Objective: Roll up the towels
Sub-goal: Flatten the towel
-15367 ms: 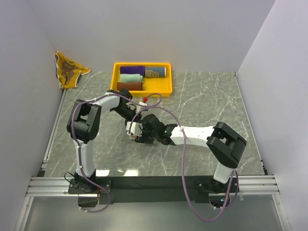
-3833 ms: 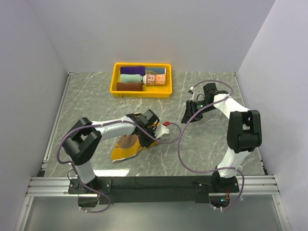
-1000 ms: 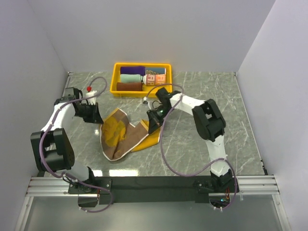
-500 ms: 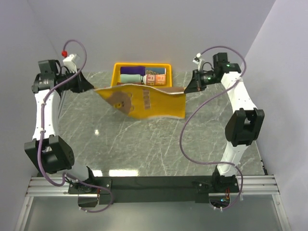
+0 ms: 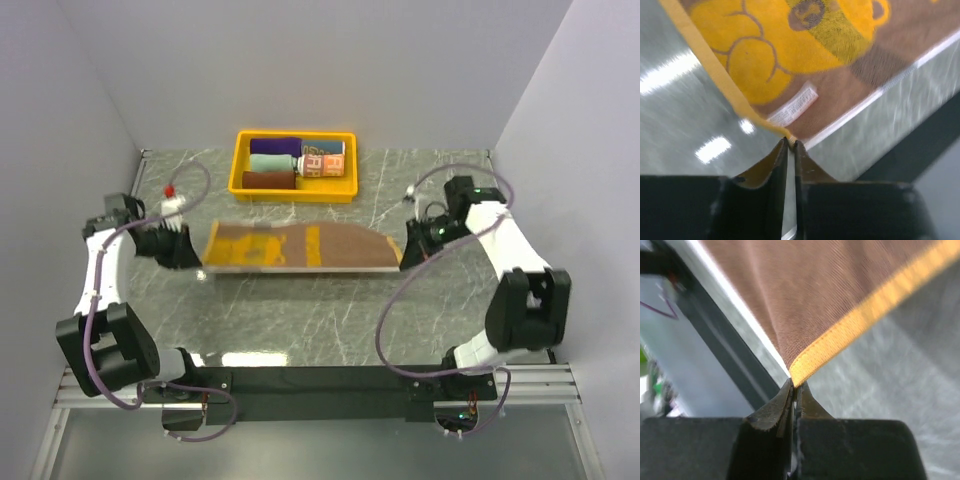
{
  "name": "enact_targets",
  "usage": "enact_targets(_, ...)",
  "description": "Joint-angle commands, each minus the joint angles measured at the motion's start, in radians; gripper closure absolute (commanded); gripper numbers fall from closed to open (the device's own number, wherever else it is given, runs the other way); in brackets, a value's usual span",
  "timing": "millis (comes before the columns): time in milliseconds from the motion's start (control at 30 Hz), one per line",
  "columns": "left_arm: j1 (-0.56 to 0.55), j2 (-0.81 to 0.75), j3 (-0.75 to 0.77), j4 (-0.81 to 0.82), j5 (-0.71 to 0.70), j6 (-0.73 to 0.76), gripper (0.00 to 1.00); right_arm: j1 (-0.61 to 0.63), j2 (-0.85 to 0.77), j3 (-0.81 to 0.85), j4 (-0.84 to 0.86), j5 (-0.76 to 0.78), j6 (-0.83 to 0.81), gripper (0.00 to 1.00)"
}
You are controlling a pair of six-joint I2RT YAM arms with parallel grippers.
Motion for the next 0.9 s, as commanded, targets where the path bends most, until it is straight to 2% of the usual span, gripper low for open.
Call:
enact_targets(0,-0.001,-0.017,-0.138,-0.11,-0.11,0.251,0.82,0.009,0.106,-0.111,0.015,0.225,-0.053,0.9)
enact_targets(33,0.001,-0.012,-0.149,-0.146,-0.115,0.297,0.69,0.011,0.126,-0.119,0.006,0.242,-0.075,0.56)
enact_targets(67,0.002,-0.007,-0.159,-0.181,-0.121,0.345,0.53,0.011,0.154,-0.122,-0.007,0.257,-0.088,0.27)
enact_targets(100,0.007,-0.021,-0.169,-0.216,-0.133,0.398,0.48,0.011,0.157,-0.122,-0.039,0.268,-0.103,0.2)
enact_targets(133,0.01,-0.036,-0.184,-0.221,-0.156,0.412,0.45,0.009,0.15,-0.119,-0.054,0.273,-0.134,0.09)
enact_targets(167,0.015,-0.055,-0.189,-0.22,-0.165,0.419,0.39,0.009,0.125,-0.113,-0.066,0.271,-0.146,0.08)
enact_targets(300,0.018,-0.089,-0.149,-0.177,-0.144,0.367,0.35,0.009,0.096,-0.005,-0.085,0.274,-0.148,0.06)
enact_targets(333,0.019,-0.077,-0.124,-0.128,-0.135,0.347,0.36,0.009,0.102,0.016,-0.076,0.268,-0.133,0.06)
enact_targets(367,0.018,-0.06,-0.109,-0.097,-0.115,0.318,0.42,0.011,0.123,0.037,-0.064,0.254,-0.12,0.06)
enact_targets(400,0.016,-0.017,-0.082,-0.053,-0.112,0.242,0.46,0.012,0.139,0.078,-0.021,0.253,-0.102,0.09)
enact_targets(433,0.016,0.006,-0.066,-0.017,-0.109,0.206,0.51,0.02,0.157,0.098,0.001,0.259,-0.059,0.2)
enact_targets(467,0.016,0.054,-0.049,0.041,-0.107,0.174,0.6,0.023,0.203,0.144,0.012,0.251,-0.047,0.26)
enact_targets(500,0.016,0.08,-0.011,0.049,-0.099,0.138,0.64,0.029,0.226,0.161,0.027,0.25,-0.024,0.36)
enact_targets(533,0.013,0.107,0.008,0.047,-0.089,0.13,0.71,0.037,0.246,0.175,0.035,0.25,-0.013,0.42)
enact_targets(633,-0.014,0.19,0.048,-0.017,-0.061,0.141,0.81,0.072,0.303,0.2,0.012,0.234,-0.013,0.6)
enact_targets(733,-0.076,0.21,-0.001,-0.137,-0.111,0.253,0.83,0.147,0.279,0.116,-0.03,0.242,-0.057,0.63)
enact_targets(767,-0.09,0.189,-0.032,-0.147,-0.133,0.276,0.83,0.182,0.245,0.041,-0.022,0.262,-0.062,0.63)
enact_targets(867,-0.129,0.145,-0.144,-0.115,-0.205,0.298,0.84,0.228,0.222,-0.047,0.044,0.329,-0.039,0.66)
